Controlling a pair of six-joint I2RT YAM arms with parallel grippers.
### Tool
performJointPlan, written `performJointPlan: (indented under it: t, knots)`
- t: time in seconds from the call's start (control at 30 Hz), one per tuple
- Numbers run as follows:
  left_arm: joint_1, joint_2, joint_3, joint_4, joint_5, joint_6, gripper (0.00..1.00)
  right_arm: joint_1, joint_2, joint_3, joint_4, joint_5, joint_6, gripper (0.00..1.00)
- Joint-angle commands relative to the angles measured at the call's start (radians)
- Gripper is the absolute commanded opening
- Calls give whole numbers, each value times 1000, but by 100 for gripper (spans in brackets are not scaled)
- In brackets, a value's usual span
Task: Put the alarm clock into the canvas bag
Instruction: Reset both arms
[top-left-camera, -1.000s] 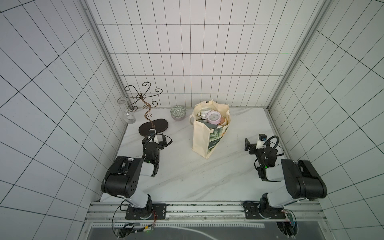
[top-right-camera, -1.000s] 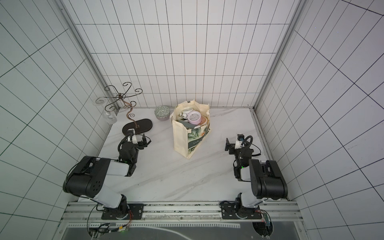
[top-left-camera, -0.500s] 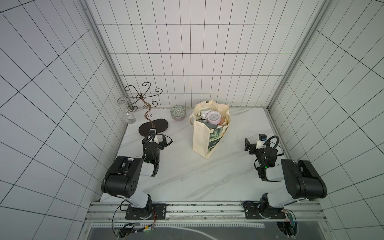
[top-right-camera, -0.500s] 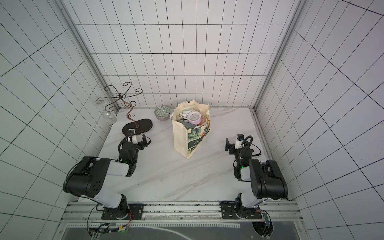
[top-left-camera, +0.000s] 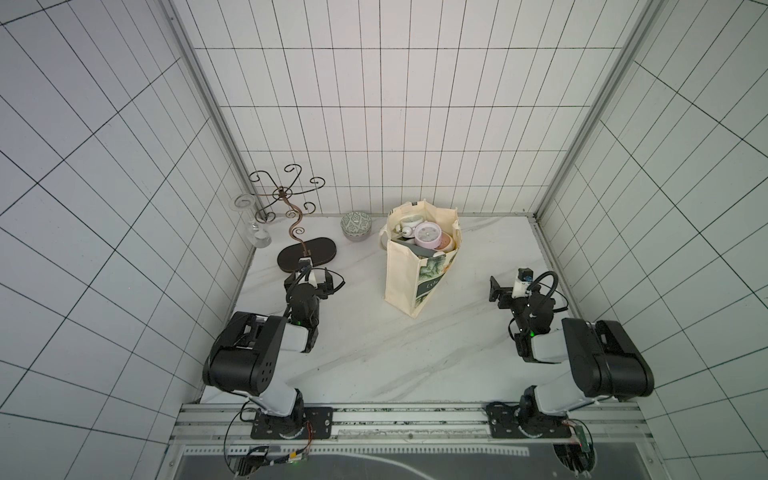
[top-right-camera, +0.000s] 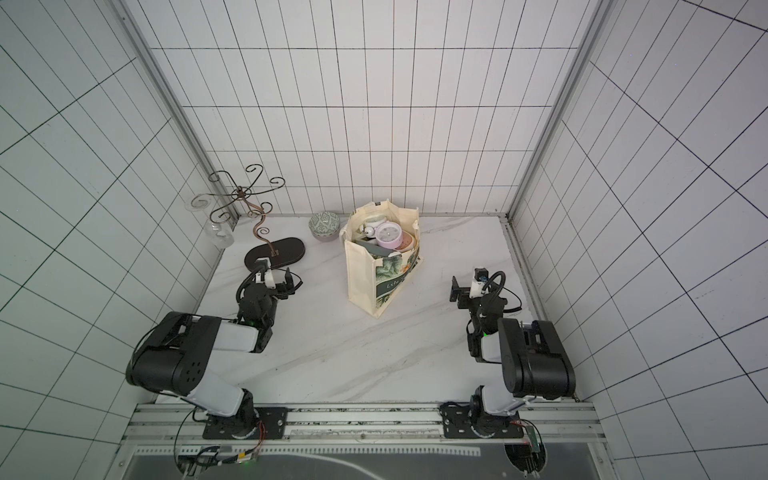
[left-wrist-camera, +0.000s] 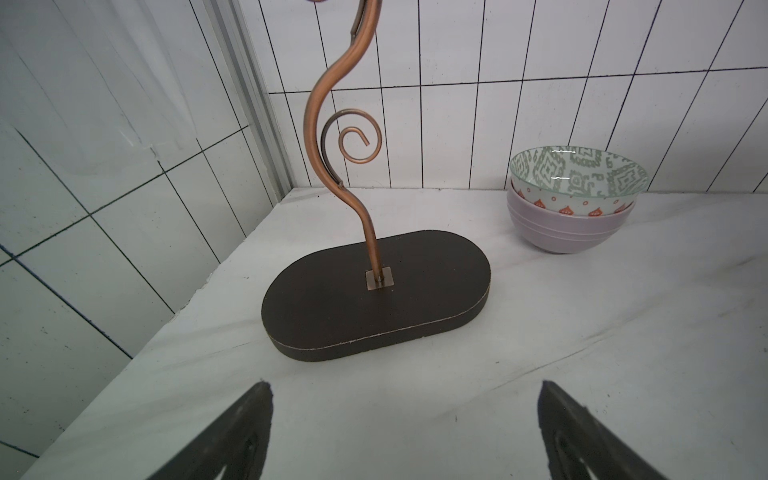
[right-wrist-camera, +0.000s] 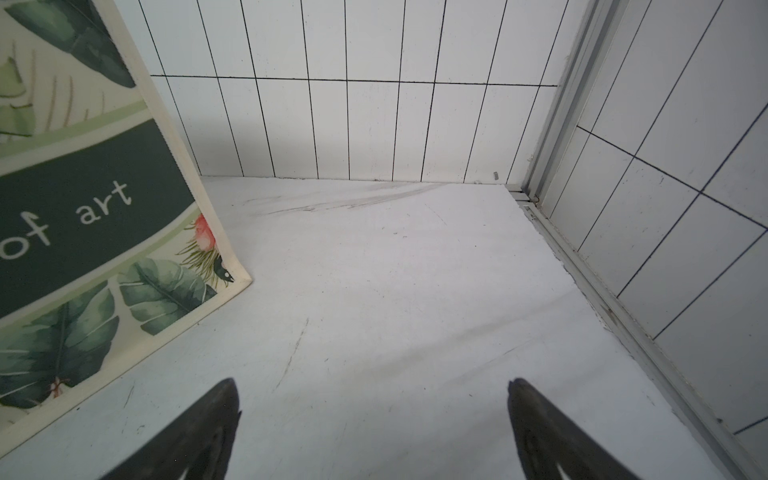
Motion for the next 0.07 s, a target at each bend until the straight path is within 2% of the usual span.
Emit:
performJointPlan:
  t: [0.0,0.03]
  knots:
    - [7,-5,16,9,15,0,97,-3,9,39,3,-5,5,100]
    - [6,-5,16,9,14,0,97,-4,9,39,3,-5,5,100]
